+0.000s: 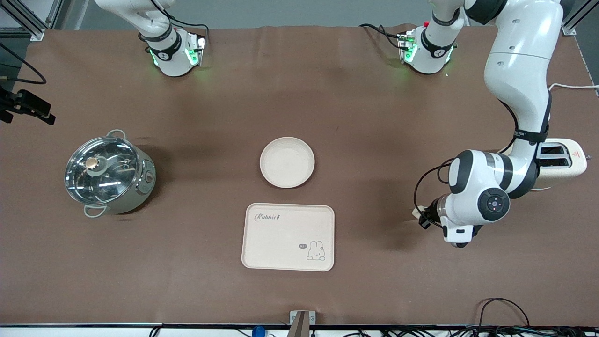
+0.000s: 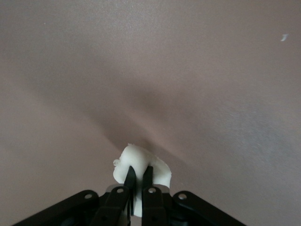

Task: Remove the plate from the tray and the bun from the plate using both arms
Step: 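Carry the bun with the left gripper and set it beside the toaster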

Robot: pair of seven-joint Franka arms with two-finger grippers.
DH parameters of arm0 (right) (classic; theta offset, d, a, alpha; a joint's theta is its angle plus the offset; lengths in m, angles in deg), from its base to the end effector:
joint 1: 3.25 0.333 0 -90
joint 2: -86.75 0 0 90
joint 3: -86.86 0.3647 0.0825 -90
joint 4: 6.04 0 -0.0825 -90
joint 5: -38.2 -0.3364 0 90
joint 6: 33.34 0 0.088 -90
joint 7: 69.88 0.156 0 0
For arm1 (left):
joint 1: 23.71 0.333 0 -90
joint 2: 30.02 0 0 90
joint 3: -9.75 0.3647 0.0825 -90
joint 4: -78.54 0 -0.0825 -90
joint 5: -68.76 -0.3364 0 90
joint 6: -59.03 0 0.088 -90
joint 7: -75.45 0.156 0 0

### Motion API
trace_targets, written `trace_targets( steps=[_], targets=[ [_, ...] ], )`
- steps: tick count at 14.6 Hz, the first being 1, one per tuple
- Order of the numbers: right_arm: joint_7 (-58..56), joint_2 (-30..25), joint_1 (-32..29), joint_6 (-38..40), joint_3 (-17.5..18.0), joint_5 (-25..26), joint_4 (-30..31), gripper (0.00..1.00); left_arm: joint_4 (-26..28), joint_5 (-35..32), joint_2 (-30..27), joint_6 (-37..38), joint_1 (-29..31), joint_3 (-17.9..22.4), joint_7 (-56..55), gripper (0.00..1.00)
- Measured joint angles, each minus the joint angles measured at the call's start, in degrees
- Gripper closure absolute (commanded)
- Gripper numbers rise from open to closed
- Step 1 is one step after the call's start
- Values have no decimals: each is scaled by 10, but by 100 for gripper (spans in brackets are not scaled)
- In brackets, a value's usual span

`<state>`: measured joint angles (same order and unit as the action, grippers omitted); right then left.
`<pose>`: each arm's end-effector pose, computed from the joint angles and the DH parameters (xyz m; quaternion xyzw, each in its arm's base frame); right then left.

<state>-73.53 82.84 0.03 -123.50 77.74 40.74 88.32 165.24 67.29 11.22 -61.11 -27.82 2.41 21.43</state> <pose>0.4784 -0.0589 0.6255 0.9997 -0.0188 -0.0043 0.0165 0.6744 -0.1195 0.2475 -0.9272 -0.3674 0.0723 0.0079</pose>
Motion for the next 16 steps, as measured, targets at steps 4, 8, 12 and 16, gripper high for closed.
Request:
trace_targets(
  steps=[4,8,12,16],
  targets=[
    [0,0,1,0,2,0,0,0,0,-3,4,0,15,0,32,45],
    [0,0,1,0,2,0,0,0,-1,-3,6,0,18,-2,47,6],
    [0,0,2,0,3,0,0,0,-13,-3,-12,8,18,-5,57,0],
    [0,0,3,0,3,0,0,0,-28,-3,-101,58,21,-5,139,0]
  ],
)
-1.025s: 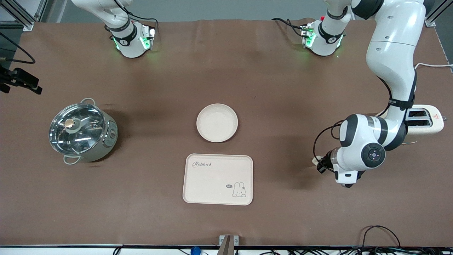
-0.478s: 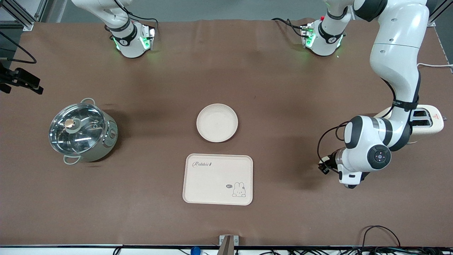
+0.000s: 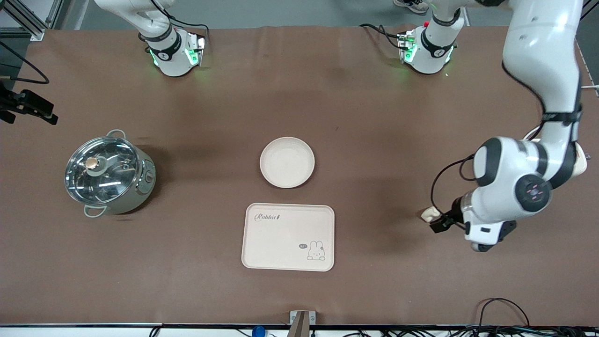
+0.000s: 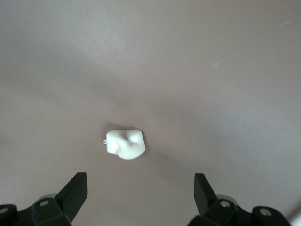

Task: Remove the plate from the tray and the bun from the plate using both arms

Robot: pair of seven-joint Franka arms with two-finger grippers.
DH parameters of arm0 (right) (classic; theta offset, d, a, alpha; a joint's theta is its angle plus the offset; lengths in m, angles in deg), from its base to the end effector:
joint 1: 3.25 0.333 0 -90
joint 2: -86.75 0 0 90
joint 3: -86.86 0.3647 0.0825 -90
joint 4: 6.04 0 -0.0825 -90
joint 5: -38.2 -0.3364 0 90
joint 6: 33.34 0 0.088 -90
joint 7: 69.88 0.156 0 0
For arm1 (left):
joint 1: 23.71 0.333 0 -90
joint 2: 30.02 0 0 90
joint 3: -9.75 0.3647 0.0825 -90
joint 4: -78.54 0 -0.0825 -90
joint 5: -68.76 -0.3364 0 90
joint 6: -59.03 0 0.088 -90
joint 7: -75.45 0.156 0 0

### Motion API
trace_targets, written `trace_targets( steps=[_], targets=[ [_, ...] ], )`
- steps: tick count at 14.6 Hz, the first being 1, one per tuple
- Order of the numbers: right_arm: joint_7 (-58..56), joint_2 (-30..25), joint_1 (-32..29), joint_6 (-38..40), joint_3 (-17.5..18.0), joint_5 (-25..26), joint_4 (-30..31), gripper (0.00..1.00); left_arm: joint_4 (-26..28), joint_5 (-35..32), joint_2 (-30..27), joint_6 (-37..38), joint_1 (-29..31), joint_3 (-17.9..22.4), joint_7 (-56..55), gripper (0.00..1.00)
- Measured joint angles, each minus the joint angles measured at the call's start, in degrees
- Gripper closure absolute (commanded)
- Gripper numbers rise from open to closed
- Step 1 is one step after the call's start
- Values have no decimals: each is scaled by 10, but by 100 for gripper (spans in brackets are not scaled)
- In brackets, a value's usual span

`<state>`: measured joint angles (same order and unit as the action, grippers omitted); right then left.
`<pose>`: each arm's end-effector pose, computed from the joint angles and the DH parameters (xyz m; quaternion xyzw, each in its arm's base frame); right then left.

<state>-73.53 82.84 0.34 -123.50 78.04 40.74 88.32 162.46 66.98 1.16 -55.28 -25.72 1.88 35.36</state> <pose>0.4790 -0.0537 0.6256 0.9998 -0.0135 -0.0042 0.0167 0.6777 -0.0977 0.3797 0.9644 0.2636 -0.0130 0.0175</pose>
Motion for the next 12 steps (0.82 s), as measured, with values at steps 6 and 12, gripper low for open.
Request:
trace_targets(
  steps=[6,12],
  targets=[
    [0,0,1,0,0,0,0,0,-2,0,-185,153,15,-1,180,0],
    [0,0,2,0,0,0,0,0,4,0,-278,246,18,-1,311,0]
  ],
)
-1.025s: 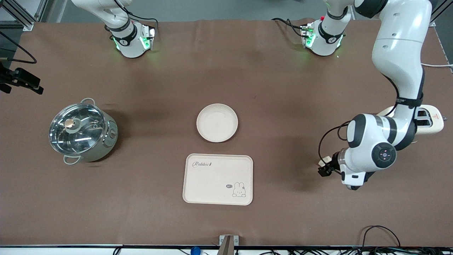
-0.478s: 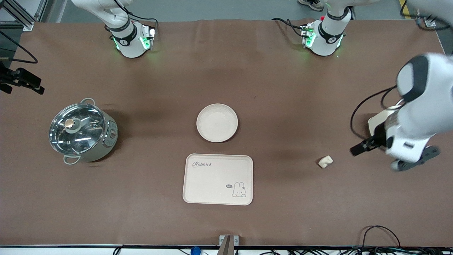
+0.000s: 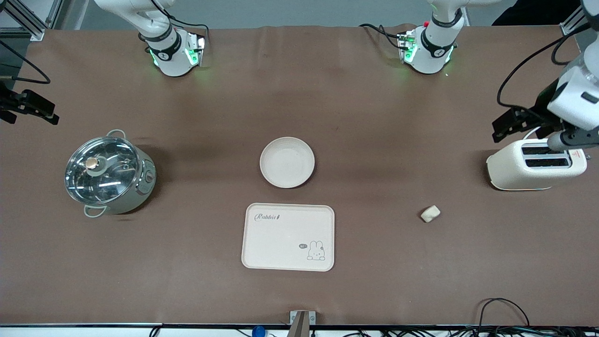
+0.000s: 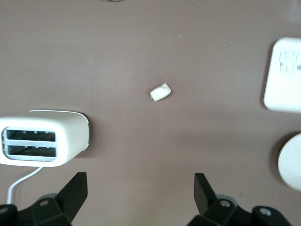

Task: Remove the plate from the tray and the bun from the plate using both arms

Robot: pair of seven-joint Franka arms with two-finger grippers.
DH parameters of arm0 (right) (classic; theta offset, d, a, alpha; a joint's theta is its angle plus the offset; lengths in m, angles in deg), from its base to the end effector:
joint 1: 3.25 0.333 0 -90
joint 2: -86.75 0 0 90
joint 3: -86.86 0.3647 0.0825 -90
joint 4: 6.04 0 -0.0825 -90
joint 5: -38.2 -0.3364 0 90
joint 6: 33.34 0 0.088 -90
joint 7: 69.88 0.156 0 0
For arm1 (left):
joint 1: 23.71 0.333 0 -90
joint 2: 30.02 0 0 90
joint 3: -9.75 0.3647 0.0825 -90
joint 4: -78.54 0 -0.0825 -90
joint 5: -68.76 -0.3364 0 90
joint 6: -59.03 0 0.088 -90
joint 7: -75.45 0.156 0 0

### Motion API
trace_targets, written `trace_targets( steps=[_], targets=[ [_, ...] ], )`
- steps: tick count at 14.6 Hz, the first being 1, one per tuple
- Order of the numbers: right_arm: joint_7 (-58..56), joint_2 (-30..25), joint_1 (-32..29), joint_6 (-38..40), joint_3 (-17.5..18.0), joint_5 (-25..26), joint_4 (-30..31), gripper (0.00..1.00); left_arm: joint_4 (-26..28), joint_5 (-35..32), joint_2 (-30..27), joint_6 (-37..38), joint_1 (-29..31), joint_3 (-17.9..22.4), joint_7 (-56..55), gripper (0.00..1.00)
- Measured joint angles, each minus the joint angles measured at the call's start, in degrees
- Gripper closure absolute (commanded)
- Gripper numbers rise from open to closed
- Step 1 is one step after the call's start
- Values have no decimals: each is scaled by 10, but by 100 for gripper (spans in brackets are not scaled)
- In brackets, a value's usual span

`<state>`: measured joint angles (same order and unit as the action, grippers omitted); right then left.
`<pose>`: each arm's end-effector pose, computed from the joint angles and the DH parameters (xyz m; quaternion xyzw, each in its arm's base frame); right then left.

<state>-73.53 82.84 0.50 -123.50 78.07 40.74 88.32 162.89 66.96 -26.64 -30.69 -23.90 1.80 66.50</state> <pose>0.4792 -0.0521 0.6256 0.9998 -0.0118 -0.0042 0.0167 0.5256 -0.0676 0.6354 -0.9997 -0.0076 -0.0192 0.0089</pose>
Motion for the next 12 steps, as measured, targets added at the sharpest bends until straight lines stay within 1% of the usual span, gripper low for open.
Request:
trace_targets(
  steps=[3,8,12],
  targets=[
    [0,0,0,0,0,0,0,0,9,0,-15,2,3,1,41,0],
    [0,0,0,0,0,0,0,0,43,0,-41,2,2,-3,47,0],
    [0,0,0,0,0,0,0,0,66,0,-60,4,1,-17,47,0]
  ],
)
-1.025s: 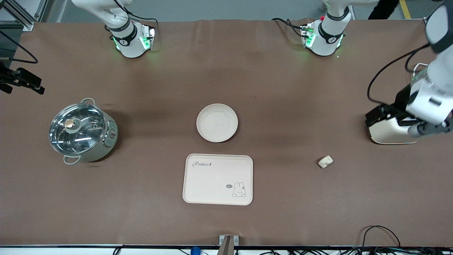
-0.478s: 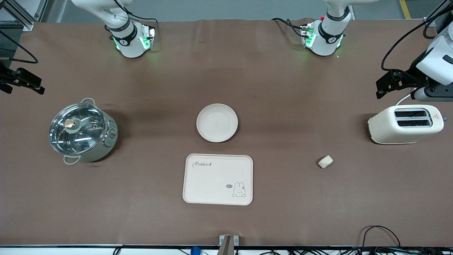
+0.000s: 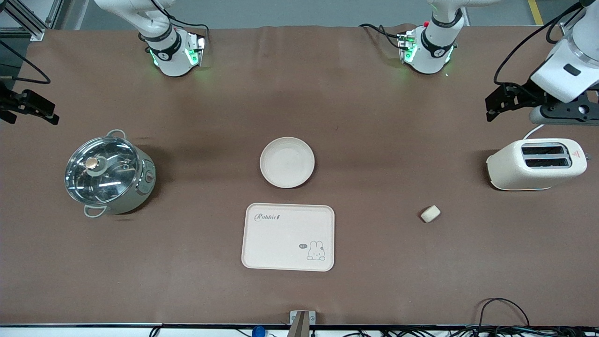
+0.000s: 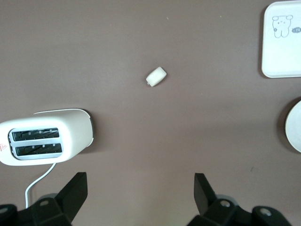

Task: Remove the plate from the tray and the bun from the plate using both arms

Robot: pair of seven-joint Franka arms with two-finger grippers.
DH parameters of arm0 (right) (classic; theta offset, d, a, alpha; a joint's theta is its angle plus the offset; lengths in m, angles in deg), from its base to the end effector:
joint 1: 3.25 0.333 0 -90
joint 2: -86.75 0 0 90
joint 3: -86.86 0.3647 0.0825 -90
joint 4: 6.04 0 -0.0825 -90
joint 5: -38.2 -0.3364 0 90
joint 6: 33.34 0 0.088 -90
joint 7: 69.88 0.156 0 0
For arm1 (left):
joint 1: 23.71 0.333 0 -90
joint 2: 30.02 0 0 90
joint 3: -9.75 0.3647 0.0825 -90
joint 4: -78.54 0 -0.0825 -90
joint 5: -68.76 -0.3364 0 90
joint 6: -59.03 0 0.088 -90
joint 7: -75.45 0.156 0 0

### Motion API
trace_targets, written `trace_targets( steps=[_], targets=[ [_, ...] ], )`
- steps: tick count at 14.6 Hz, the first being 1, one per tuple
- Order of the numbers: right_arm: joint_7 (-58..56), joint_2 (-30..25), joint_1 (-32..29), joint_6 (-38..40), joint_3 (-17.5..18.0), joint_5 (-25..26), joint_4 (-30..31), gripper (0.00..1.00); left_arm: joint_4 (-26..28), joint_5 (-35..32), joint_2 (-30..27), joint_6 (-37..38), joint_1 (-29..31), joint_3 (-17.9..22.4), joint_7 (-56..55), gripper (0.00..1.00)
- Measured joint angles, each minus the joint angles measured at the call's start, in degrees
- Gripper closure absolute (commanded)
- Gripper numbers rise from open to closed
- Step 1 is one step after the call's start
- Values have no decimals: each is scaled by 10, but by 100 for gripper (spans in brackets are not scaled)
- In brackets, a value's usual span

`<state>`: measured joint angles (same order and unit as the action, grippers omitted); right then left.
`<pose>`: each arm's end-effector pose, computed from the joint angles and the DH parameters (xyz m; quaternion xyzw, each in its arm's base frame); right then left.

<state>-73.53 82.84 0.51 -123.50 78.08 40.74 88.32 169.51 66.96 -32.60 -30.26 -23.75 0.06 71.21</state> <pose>0.4792 -0.0519 0.6256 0.9998 -0.0116 -0.0042 0.0167 0.4840 -0.0802 0.6382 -0.9987 0.0475 -0.0098 0.0184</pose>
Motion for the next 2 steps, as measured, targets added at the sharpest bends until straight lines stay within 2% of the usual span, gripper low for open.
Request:
trace_targets(
  steps=[2],
  targets=[
    [0,0,0,0,0,0,0,0,5,0,-11,11,1,1,0,0]
  ],
)
